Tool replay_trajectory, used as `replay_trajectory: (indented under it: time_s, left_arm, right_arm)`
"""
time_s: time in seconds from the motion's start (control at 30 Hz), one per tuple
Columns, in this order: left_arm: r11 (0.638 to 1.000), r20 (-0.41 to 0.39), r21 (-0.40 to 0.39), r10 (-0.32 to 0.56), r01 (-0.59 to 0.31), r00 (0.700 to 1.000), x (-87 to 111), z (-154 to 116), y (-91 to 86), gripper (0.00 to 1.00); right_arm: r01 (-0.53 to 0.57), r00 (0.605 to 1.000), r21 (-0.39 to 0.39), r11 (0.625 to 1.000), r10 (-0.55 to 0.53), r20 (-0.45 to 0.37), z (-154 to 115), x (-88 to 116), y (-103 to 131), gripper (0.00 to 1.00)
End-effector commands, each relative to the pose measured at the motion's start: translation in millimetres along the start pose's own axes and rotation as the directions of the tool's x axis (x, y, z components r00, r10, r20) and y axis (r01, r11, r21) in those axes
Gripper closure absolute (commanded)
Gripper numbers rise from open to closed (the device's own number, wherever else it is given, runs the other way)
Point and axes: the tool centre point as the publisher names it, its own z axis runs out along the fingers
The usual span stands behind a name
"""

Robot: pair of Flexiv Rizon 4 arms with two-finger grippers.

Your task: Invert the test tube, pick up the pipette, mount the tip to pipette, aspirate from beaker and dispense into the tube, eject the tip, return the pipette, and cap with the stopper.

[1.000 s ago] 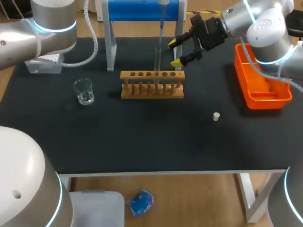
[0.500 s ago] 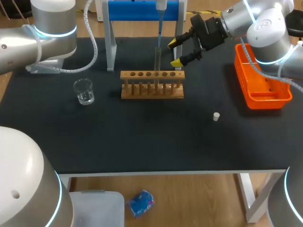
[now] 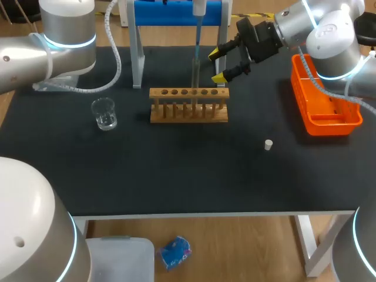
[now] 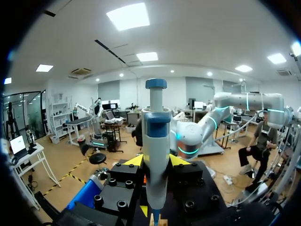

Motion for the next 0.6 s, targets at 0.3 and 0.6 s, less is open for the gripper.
replay_trajectory:
  time_s: [0.3, 0.6]
  left_arm:
    - [1.000, 0.003, -0.003, -0.027, 0.027, 1.000, 0.6, 1.8, 3.2, 1.00]
    - [0.999, -0.003, 0.001, -0.038, 0.038, 0.999, 0.6, 6.2, 4.8, 1.00]
  right_arm:
    - [0.000, 1.000, 0.001, 1.000, 0.000, -0.004, -0.6, -0.8, -0.1, 0.00]
    - [0.000, 1.000, 0.001, 1.000, 0.000, -0.004, -0.6, -0.8, -0.1, 0.00]
